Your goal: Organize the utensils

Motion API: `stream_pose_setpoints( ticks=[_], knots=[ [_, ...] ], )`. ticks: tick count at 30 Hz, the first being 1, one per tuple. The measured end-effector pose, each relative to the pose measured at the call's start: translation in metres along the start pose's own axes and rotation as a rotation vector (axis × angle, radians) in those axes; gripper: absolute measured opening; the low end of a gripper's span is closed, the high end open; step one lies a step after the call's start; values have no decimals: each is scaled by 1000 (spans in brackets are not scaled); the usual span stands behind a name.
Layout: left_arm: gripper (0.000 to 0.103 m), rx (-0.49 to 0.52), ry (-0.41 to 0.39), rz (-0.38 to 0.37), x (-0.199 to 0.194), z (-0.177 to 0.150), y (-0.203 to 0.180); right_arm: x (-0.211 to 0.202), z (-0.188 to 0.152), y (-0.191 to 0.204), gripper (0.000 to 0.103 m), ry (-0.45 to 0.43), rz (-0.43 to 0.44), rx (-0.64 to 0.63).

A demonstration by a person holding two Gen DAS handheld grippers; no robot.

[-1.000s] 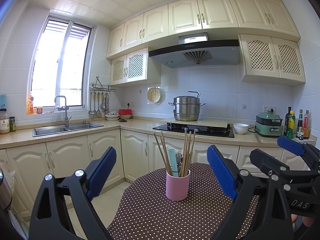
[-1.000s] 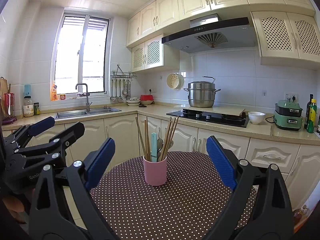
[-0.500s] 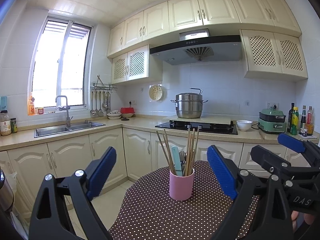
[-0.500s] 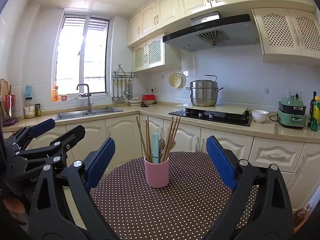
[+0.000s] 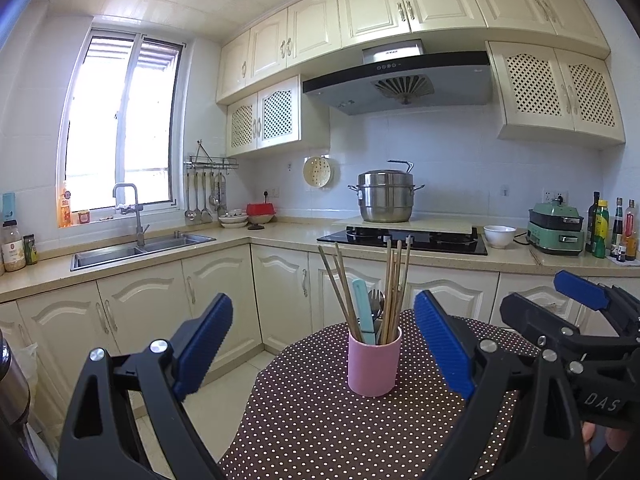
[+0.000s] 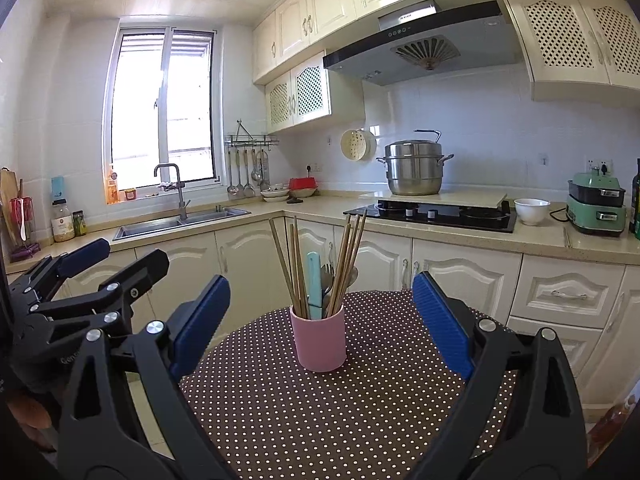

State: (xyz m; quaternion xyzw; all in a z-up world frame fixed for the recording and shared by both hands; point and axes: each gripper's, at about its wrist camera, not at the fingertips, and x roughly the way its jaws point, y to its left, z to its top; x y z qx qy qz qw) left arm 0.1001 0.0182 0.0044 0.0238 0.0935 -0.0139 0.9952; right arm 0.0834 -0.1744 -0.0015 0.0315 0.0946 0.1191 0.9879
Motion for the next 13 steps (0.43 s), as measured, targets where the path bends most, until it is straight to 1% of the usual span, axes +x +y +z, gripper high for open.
stream_pose_setpoints(
  ticks=[8,11,13],
  knots=[
    [90,-3,83,-9,33,-17,-5,28,-17,-13,91,73,-20,20],
    [90,-12,144,-29,54,-29,-8,42,-25,-20,91,113,-39,22],
    [90,-25,209,-47,71,-38,-10,54,-34,-25,91,149,-61,17]
  ],
)
